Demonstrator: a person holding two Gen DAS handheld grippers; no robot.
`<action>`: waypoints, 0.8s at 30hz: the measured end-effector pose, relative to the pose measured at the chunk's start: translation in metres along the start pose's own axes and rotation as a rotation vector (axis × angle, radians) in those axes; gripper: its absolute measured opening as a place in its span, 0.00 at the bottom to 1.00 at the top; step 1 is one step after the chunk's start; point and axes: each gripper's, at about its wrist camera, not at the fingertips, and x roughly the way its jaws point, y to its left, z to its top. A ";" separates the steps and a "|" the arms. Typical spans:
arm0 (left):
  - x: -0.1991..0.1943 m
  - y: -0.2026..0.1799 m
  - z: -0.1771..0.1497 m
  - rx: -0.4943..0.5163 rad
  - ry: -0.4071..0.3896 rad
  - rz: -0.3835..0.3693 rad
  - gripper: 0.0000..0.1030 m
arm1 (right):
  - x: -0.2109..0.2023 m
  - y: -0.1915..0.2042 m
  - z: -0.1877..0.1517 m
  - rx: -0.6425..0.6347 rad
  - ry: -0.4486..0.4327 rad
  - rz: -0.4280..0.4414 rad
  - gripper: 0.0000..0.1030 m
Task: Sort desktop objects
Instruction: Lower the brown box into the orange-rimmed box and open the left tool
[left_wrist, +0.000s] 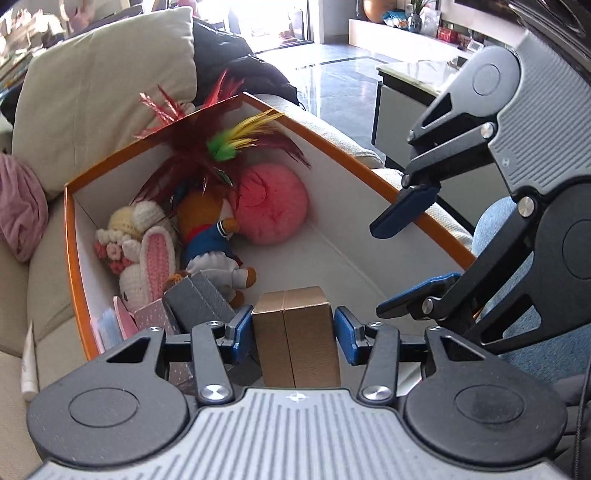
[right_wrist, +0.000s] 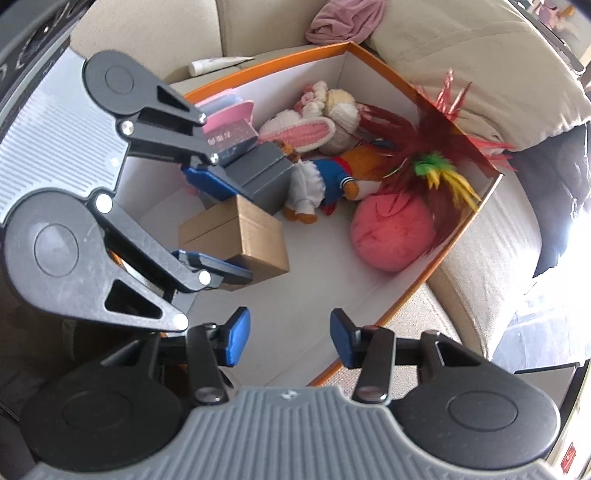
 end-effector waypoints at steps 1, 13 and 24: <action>0.000 -0.001 0.000 0.007 -0.001 0.004 0.53 | 0.001 0.001 0.000 -0.006 0.001 -0.001 0.49; 0.001 -0.003 -0.002 0.034 -0.011 0.009 0.54 | 0.006 0.002 0.000 -0.017 0.007 -0.005 0.49; -0.012 0.009 -0.002 -0.014 -0.067 -0.021 0.61 | 0.004 0.004 0.000 -0.019 0.008 -0.009 0.50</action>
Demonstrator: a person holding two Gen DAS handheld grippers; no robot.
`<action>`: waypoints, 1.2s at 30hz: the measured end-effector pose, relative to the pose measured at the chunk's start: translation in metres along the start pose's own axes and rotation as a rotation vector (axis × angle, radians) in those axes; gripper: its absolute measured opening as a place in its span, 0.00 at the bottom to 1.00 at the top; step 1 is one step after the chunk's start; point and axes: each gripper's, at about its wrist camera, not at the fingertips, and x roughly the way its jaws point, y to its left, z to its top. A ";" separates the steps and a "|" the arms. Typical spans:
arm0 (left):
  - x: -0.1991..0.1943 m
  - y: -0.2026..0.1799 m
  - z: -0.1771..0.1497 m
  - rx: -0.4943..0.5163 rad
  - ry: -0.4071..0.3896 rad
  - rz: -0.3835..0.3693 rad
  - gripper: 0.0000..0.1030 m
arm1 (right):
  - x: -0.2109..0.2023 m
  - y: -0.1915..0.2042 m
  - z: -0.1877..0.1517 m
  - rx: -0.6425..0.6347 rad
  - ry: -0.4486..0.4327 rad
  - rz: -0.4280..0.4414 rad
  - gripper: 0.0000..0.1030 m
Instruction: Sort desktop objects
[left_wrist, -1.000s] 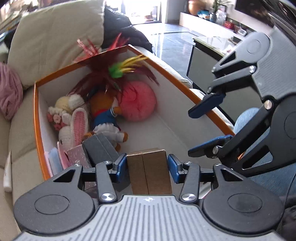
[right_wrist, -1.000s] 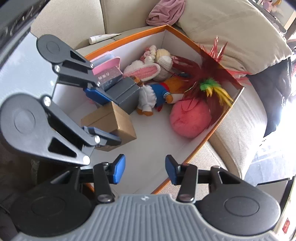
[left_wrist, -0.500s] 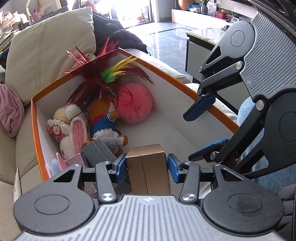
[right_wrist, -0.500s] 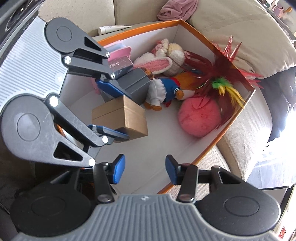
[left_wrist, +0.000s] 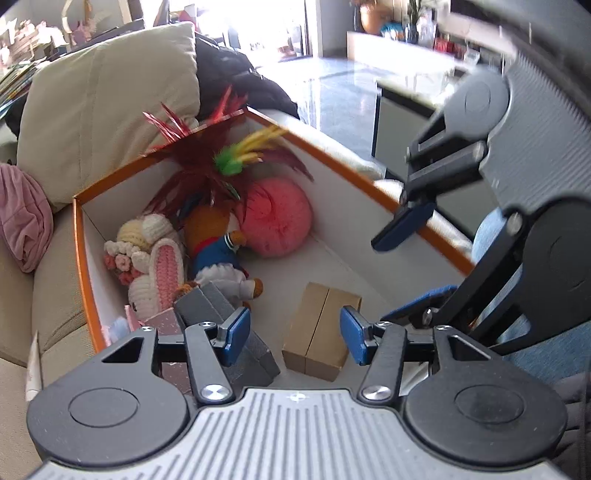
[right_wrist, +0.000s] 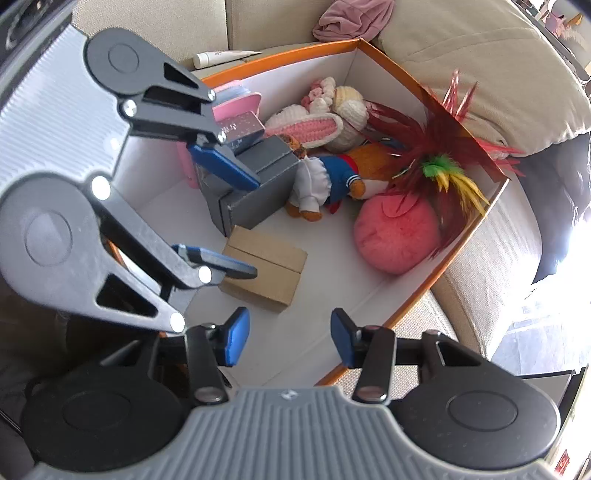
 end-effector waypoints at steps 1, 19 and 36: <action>-0.004 0.004 0.001 -0.019 -0.013 -0.017 0.61 | 0.000 0.000 0.000 -0.002 0.003 0.000 0.50; -0.053 0.095 -0.012 -0.428 -0.181 -0.002 0.61 | 0.034 -0.010 0.041 0.216 0.138 0.143 0.75; -0.050 0.124 -0.028 -0.526 -0.145 -0.002 0.61 | 0.054 0.011 0.067 -0.367 0.149 0.187 0.62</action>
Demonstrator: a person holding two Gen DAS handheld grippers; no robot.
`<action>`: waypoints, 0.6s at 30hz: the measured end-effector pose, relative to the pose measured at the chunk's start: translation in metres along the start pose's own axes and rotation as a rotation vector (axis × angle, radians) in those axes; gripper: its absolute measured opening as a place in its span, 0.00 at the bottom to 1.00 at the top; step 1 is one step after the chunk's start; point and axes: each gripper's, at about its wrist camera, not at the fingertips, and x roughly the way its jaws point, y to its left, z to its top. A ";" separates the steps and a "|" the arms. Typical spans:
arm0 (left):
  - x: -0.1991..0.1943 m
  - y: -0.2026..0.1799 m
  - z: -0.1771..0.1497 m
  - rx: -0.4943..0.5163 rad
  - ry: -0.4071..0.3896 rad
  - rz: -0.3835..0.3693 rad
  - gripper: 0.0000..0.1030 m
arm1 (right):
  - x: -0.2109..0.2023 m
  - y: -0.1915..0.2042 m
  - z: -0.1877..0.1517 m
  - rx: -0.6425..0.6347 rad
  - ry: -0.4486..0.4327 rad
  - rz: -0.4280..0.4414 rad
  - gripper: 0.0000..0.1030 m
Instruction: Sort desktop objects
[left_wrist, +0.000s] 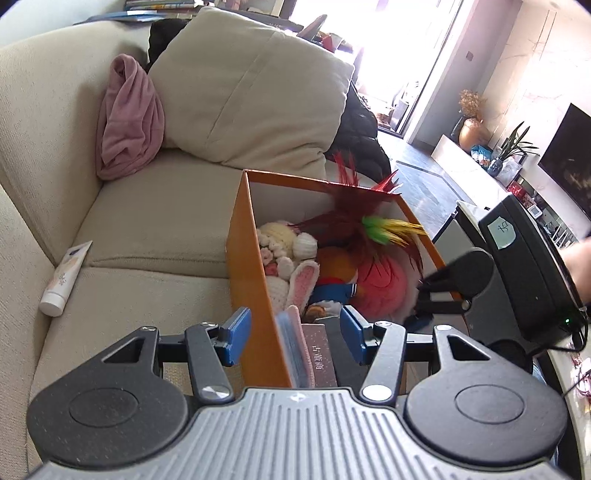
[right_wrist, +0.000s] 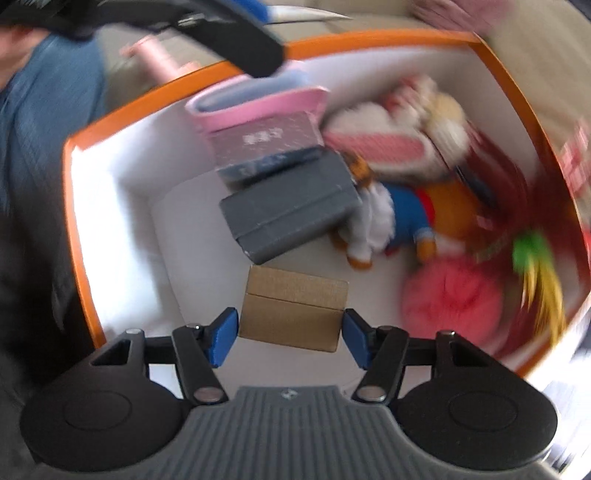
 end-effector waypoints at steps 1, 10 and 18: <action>0.000 0.001 0.000 -0.001 0.001 0.003 0.61 | 0.000 0.001 0.001 -0.052 0.001 0.001 0.62; 0.000 0.008 -0.003 -0.025 0.012 0.012 0.61 | 0.001 0.010 0.025 -0.275 -0.003 0.019 0.61; -0.001 0.012 -0.005 -0.039 0.012 0.015 0.61 | 0.003 0.009 0.029 -0.201 -0.014 0.032 0.60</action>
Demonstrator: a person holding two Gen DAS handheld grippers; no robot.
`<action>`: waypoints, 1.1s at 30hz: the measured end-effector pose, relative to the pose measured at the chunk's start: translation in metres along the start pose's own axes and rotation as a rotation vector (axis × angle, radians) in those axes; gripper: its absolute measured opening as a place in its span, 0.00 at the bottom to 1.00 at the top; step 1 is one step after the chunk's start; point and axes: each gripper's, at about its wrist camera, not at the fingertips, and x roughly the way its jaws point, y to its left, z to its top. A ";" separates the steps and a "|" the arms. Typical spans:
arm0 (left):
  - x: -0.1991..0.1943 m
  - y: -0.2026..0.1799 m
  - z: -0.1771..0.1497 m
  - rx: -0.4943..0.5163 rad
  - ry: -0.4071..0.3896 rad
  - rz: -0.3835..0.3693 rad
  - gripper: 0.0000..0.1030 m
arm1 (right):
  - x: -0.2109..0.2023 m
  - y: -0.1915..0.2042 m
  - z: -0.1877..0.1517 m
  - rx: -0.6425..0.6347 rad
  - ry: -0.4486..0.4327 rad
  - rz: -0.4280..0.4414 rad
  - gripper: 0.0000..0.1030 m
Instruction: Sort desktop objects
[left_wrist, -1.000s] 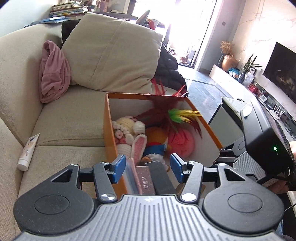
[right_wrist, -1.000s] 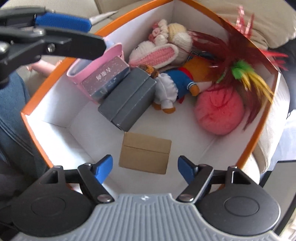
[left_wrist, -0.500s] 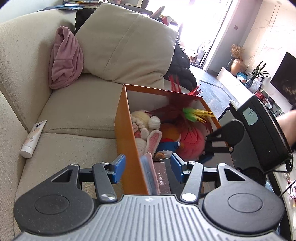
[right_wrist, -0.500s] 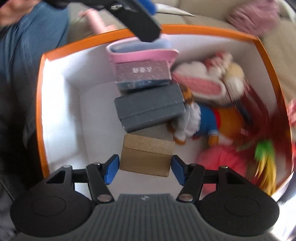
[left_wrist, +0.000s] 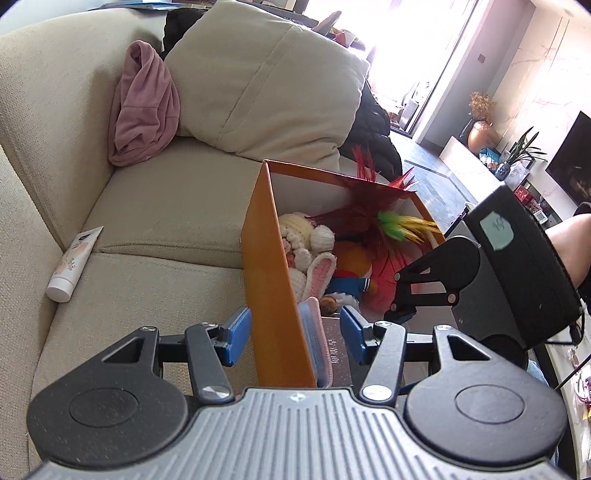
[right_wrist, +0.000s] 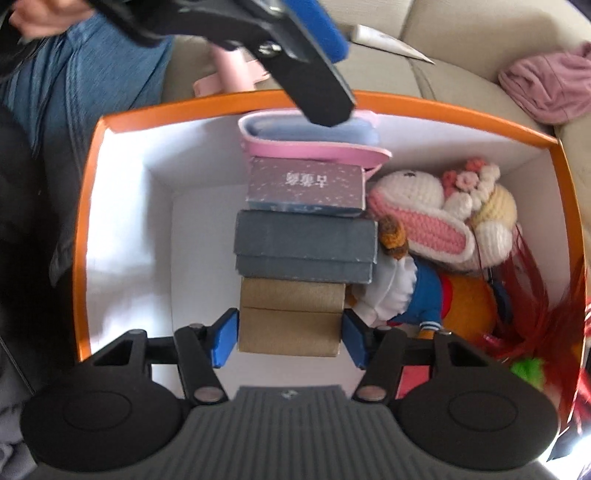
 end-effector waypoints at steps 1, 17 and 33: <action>-0.001 0.000 0.000 0.000 0.000 0.001 0.61 | 0.000 0.003 0.000 -0.013 0.006 -0.007 0.63; -0.035 0.067 0.019 -0.032 0.010 0.154 0.60 | -0.105 -0.021 -0.007 0.286 -0.247 -0.134 0.53; 0.027 0.128 0.044 0.156 0.084 0.380 0.58 | -0.042 -0.086 0.137 0.644 -0.295 -0.166 0.29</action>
